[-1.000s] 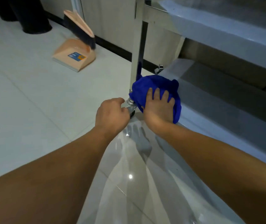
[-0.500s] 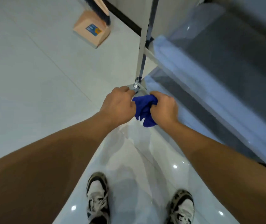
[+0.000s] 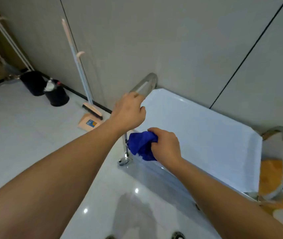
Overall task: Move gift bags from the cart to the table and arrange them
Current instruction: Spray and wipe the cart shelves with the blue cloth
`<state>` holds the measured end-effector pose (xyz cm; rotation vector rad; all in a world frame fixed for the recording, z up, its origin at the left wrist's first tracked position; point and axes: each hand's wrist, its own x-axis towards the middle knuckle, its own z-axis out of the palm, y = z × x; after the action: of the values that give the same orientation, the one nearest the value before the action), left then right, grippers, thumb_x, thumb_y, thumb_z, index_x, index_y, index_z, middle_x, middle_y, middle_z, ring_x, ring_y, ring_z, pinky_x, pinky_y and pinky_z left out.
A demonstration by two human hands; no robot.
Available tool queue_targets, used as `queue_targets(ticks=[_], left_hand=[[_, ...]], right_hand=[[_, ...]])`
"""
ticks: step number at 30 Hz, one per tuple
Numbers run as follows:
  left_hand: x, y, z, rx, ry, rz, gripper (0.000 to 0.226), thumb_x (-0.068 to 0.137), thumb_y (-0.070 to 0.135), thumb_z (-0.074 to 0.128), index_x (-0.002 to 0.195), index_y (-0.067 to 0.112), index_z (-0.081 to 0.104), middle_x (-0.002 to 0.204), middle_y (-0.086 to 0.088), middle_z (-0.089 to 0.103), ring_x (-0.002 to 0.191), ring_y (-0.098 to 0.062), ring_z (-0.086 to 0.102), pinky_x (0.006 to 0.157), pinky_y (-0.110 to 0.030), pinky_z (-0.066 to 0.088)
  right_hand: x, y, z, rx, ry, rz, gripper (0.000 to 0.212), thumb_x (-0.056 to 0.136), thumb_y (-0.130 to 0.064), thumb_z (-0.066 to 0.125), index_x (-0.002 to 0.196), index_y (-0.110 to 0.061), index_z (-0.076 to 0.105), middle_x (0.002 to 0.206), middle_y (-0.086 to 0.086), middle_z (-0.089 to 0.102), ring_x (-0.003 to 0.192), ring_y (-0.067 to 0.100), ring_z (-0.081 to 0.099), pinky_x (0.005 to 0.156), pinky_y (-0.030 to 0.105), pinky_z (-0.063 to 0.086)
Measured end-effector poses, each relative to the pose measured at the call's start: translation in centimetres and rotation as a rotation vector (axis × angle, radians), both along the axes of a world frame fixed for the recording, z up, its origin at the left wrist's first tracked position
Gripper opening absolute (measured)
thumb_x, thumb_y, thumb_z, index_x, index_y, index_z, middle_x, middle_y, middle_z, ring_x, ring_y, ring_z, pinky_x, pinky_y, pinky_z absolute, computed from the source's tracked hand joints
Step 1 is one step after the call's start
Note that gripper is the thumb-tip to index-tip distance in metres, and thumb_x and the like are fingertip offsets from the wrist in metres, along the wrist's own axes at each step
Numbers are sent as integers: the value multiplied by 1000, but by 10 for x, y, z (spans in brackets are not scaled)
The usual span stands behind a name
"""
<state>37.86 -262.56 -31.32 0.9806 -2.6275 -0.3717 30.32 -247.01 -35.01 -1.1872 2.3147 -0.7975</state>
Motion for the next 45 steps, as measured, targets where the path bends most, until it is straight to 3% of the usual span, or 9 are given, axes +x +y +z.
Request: queue_targets(ticks=[5,9,19,22,26,32,38,41,45], left_hand=[[-94,45,108,-124,32,-190,44,97,29,48,140,19,55,136,-3,58,124,-29,51,95,-40,47],[-170,122,134,-142,33,-411,46,98,31,49,142,20,53,140,-5,56,127,-29,51,102,-41,46],[-294,361,69,-107,-106,-976,47,96,33,50,141,23,54,140,-4,57,127,-29,51,104,-42,45],[-324,413,43,-101,-159,-1063,46,98,36,48,142,23,52,140,-2,56,128,-27,50,104,-41,44],[-368,463,11,-87,-237,-1096,48,98,38,49,144,23,51,143,-2,54,128,-26,49,104,-42,46],[-420,502,-26,-75,-351,-1105,48,100,38,49,145,22,50,144,-1,52,132,-24,46,106,-43,45],[-459,505,-46,-78,-440,-1067,48,100,38,51,144,18,51,140,-6,55,126,-27,52,99,-47,50],[-470,509,-49,-90,-469,-1073,49,100,38,52,144,18,51,139,-7,55,124,-27,53,98,-46,51],[-484,531,-42,-116,-468,-1118,49,100,38,52,144,18,51,143,-6,53,127,-27,51,101,-45,49]], right_hand=[[-48,63,98,-180,34,-213,46,78,-1,47,103,-31,72,89,-8,72,84,16,64,78,37,56],[-86,144,133,-221,121,-403,40,82,-6,51,107,-30,71,93,-7,72,87,17,63,79,38,56],[-154,401,87,30,142,-942,41,88,-7,54,117,-33,66,104,-6,70,98,18,63,82,41,57],[-175,477,62,100,96,-1049,40,89,-7,57,119,-33,62,103,-9,67,97,14,61,75,30,50],[-219,552,21,182,30,-1155,36,92,-6,52,119,-27,64,97,-7,64,87,12,56,65,27,41],[-290,592,-55,319,-45,-1186,43,93,-7,54,130,-28,61,102,-5,69,86,13,59,67,28,49],[-332,594,-90,304,-90,-1163,40,89,-5,58,121,-28,65,100,-2,68,88,15,60,74,31,55],[-339,590,-94,394,-141,-1119,55,87,-14,63,139,-32,54,120,-4,67,113,22,58,89,41,56],[-343,594,-78,384,-105,-1140,60,96,-29,63,152,-31,41,149,-3,52,139,25,40,109,43,42]])
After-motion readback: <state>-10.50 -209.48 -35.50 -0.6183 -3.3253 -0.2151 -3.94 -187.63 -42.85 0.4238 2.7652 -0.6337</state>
